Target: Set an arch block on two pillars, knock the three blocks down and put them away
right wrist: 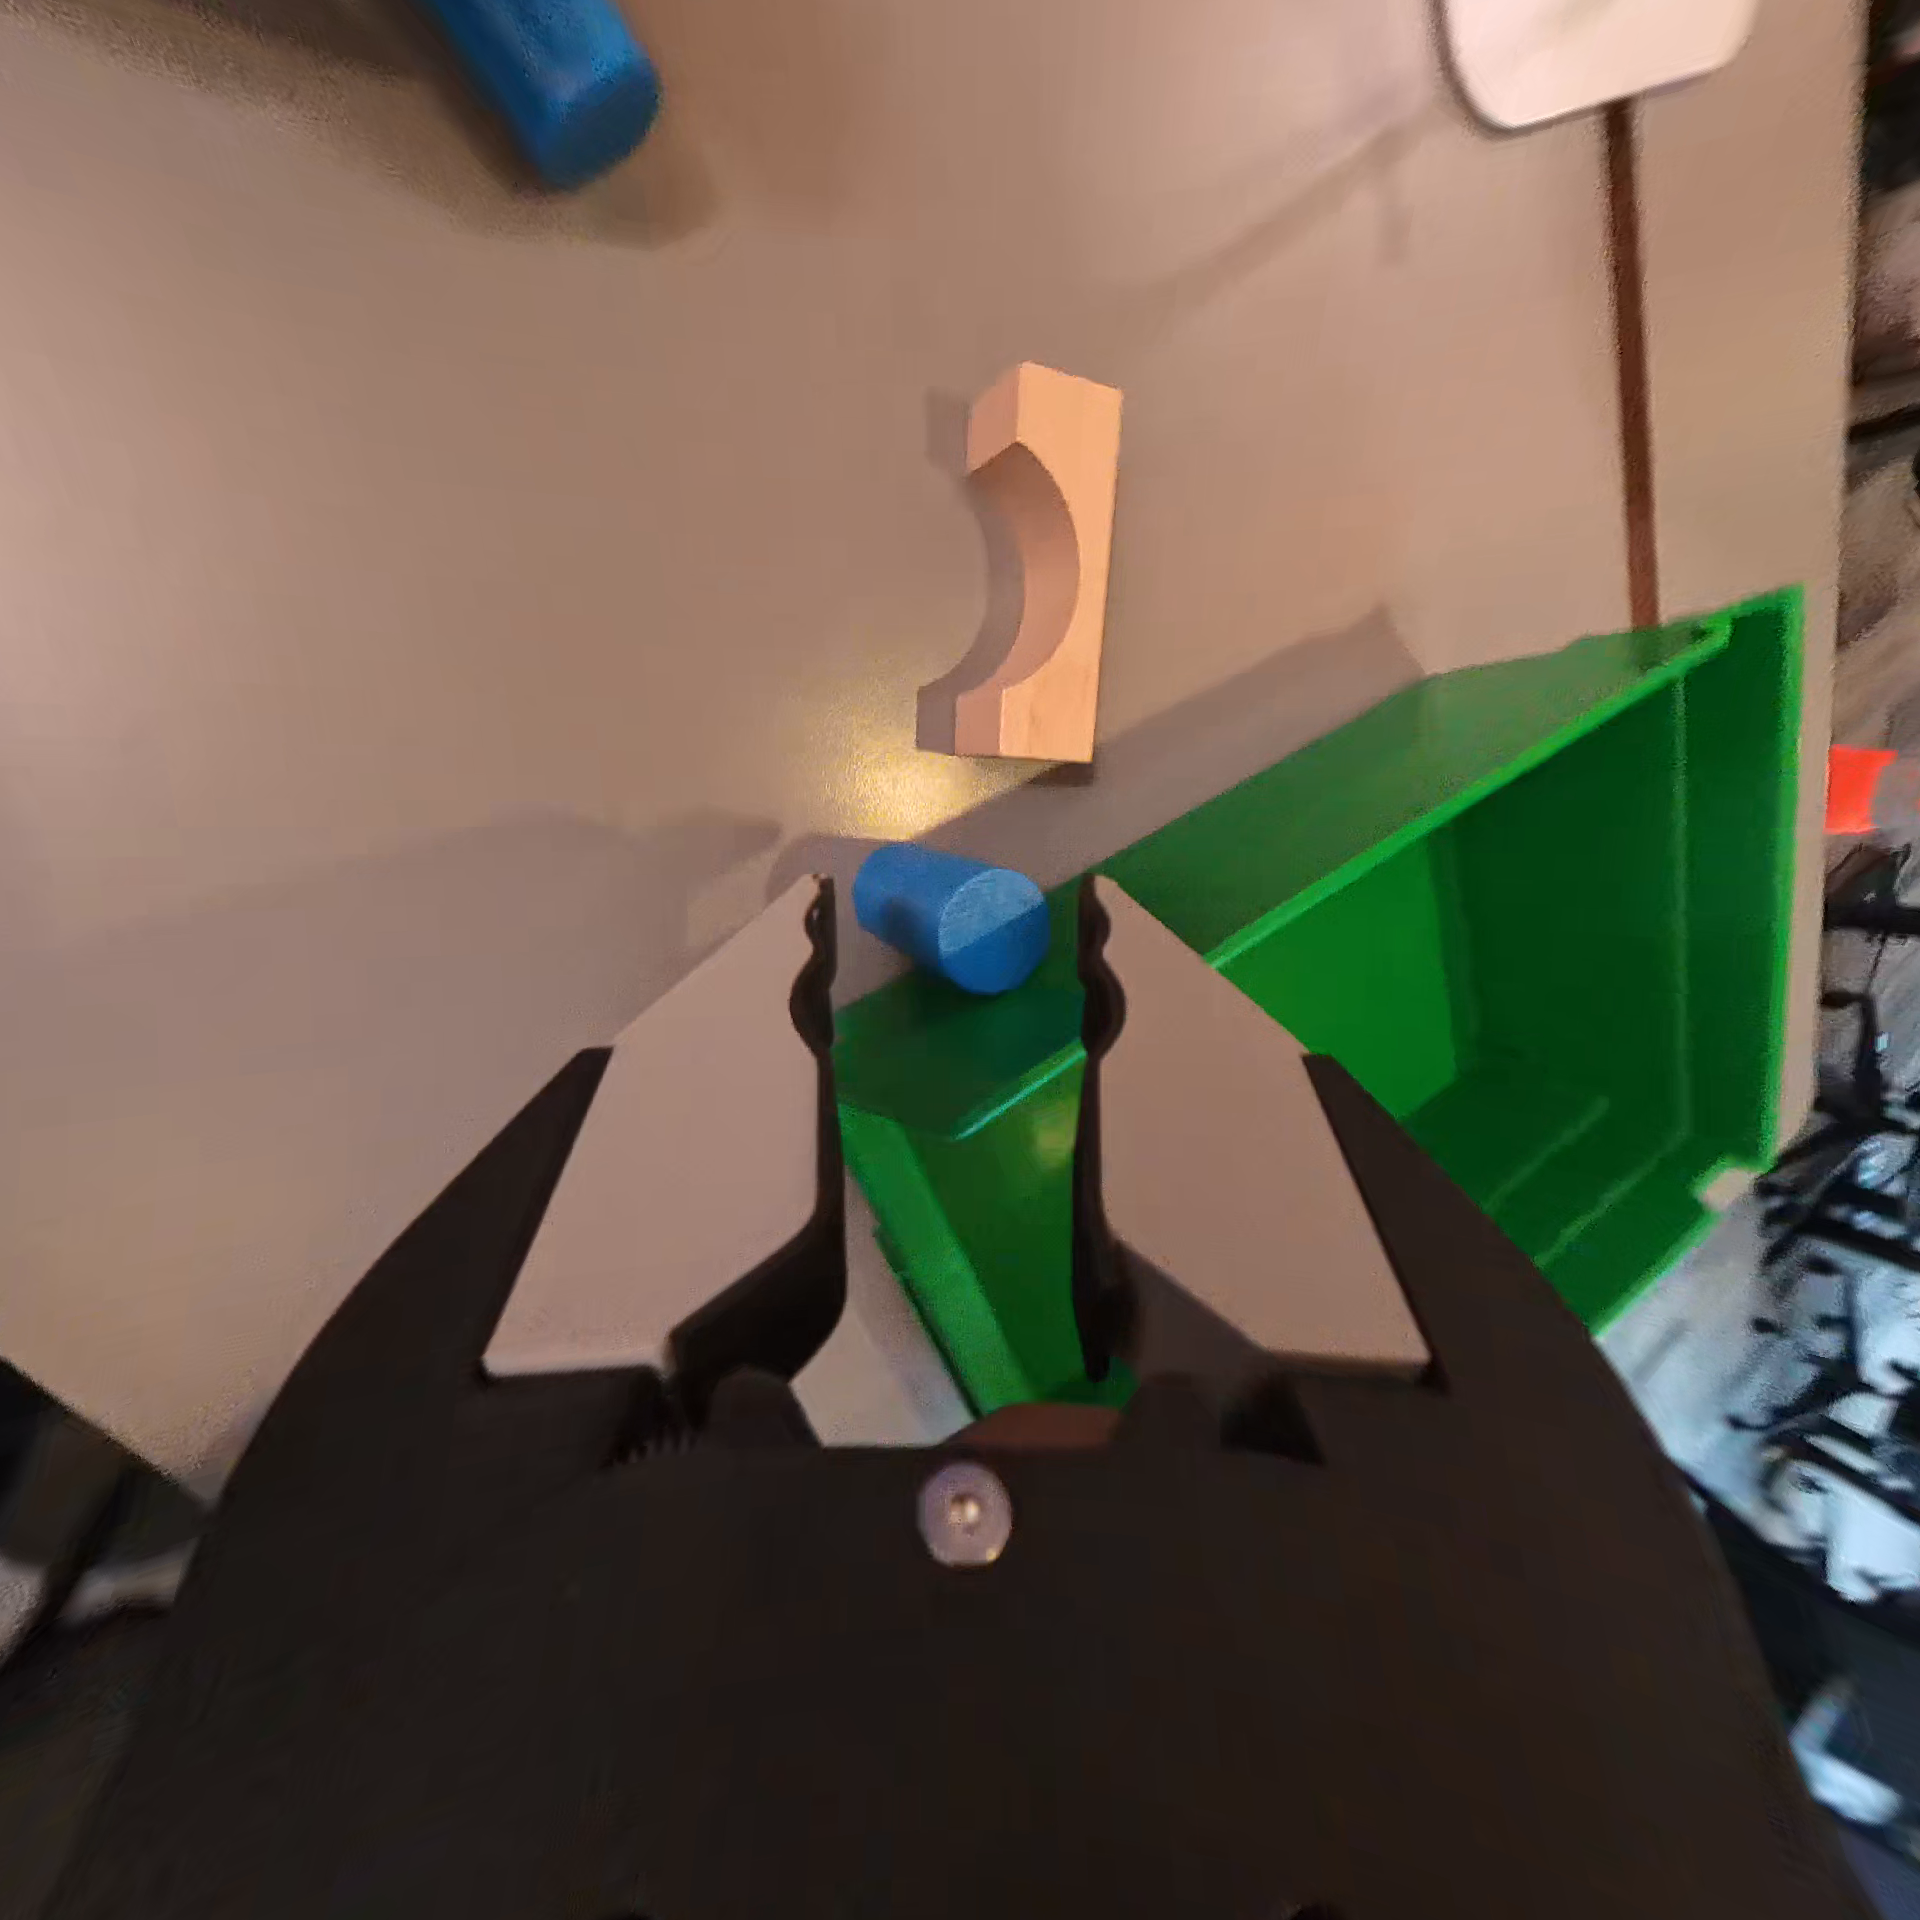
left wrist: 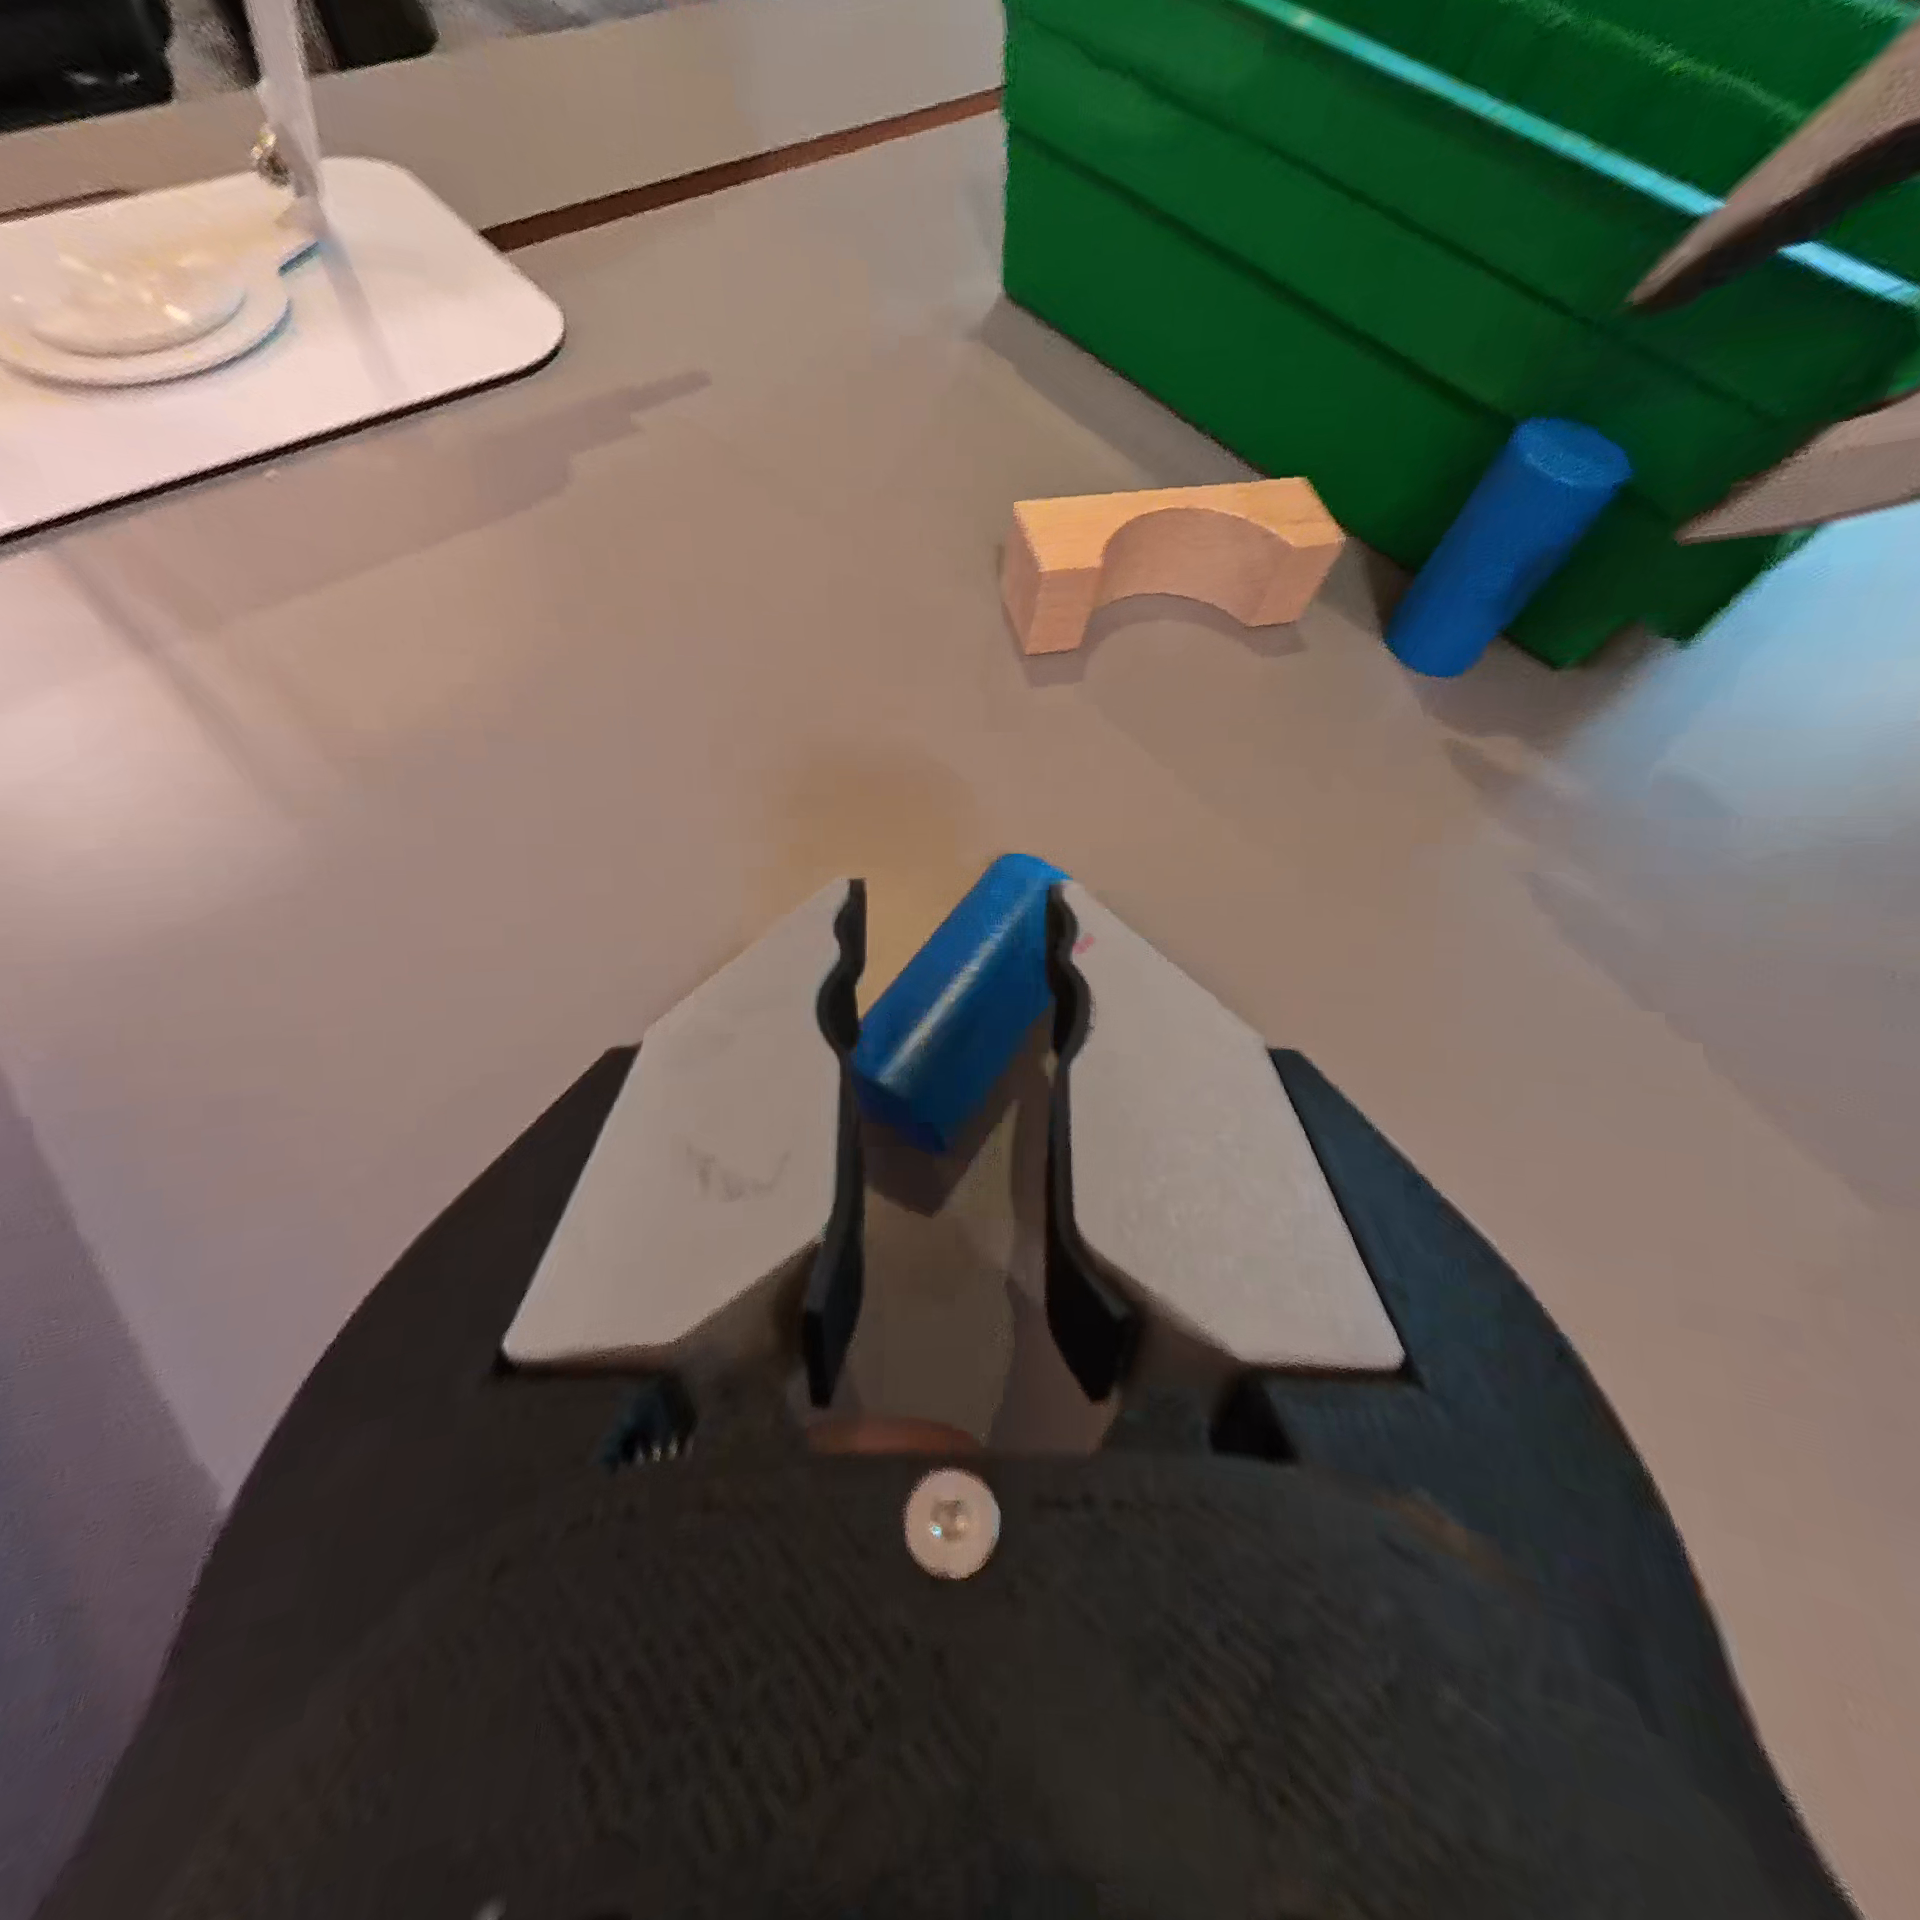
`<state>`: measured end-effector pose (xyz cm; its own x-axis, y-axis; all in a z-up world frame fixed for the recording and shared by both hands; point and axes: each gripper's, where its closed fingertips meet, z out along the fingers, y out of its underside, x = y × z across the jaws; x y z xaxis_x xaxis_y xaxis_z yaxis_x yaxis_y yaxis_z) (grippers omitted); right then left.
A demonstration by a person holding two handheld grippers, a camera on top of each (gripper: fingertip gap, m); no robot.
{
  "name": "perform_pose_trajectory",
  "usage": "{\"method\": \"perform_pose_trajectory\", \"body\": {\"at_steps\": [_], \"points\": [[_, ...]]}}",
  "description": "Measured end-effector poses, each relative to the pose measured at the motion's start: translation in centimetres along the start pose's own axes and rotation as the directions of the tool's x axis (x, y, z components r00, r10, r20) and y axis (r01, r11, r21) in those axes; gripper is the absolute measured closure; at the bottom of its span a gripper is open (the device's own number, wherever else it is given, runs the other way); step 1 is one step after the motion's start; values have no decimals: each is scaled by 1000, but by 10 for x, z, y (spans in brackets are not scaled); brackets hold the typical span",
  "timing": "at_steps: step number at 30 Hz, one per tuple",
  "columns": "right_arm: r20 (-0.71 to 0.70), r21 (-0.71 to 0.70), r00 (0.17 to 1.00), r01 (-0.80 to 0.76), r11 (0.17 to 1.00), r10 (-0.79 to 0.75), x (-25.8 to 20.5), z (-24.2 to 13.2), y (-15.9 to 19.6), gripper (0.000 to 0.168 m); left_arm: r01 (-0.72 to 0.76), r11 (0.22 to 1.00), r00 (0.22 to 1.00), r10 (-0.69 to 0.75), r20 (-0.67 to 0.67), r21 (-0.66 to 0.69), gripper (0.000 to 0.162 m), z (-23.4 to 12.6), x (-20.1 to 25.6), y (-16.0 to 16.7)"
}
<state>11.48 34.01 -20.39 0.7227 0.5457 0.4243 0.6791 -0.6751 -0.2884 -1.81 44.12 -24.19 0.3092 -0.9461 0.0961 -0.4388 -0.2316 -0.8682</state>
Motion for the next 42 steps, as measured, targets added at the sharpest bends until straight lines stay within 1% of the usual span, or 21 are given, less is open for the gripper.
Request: {"method": "perform_pose_trajectory", "body": {"at_steps": [2,3,5,7,8,9,10,13,16,18,20,23,26,29,31,33,34,36,38,40,42], "points": [[82,-87,993,94,992,-87,-4,1,-4,125,15,1000,1000,-15,-17,13,127,-1,1,-2],[132,-161,986,127,979,-106,-8,4,-1,122,16,1000,1000,-16,-14,11,126,-1,0,-1],[148,-341,975,206,917,-164,0,14,15,117,17,1000,1000,-17,-6,-3,126,1,-2,2],[159,-481,965,260,837,-209,8,27,32,117,17,999,1000,-17,1,-37,125,4,-4,8],[153,-521,962,275,808,-228,12,33,37,104,17,998,1000,-17,5,-55,124,5,-4,11],[162,-544,957,289,788,-239,13,36,39,100,16,998,1000,-15,7,-65,124,6,-4,13],[170,-550,956,293,782,-239,12,40,37,101,12,998,1000,-11,7,-67,124,6,-4,13],[175,-551,948,318,772,-266,10,47,31,114,7,998,1000,-6,8,-70,124,6,-3,13],[183,-604,920,383,699,-346,14,47,37,121,15,997,1000,-15,-1,-81,123,7,-2,15],[213,-628,900,425,652,-381,12,47,40,129,9,996,1000,-10,-1,-91,123,8,-1,16],[247,-639,875,470,609,-417,11,47,42,132,-2,995,1000,3,5,-96,123,9,-1,17],[298,-660,861,498,562,-413,6,44,48,137,1,995,1000,0,6,-97,123,9,-1,17],[300,-614,858,508,605,-416,-1,41,39,138,20,996,1000,-19,10,-91,124,8,-3,17],[210,-508,884,463,726,-417,2,34,17,138,28,995,1000,-26,17,-91,124,7,-5,17],[114,-363,921,388,847,-373,7,24,-5,138,31,995,999,-29,24,-92,125,7,-6,17],[3,-169,966,254,952,-257,23,7,-24,138,40,995,999,-37,31,-87,125,6,-8,17],[-70,-78,982,171,982,-176,39,-3,-28,139,46,996,999,-44,32,-79,125,6,-9,16],[-193,78,981,2,997,13,74,-23,-20,138,67,996,997,-65,42,-63,124,4,-13,14],[-301,193,931,-153,969,207,111,-34,4,139,104,994,993,-102,59,-45,124,3,-19,12],[-259,190,905,-296,936,338,119,-19,38,139,156,987,985,-154,79,-29,124,2,-26,11],[-248,106,897,-350,931,366,114,6,68,139,195,981,978,-194,75,-13,125,1,-29,9]]}}
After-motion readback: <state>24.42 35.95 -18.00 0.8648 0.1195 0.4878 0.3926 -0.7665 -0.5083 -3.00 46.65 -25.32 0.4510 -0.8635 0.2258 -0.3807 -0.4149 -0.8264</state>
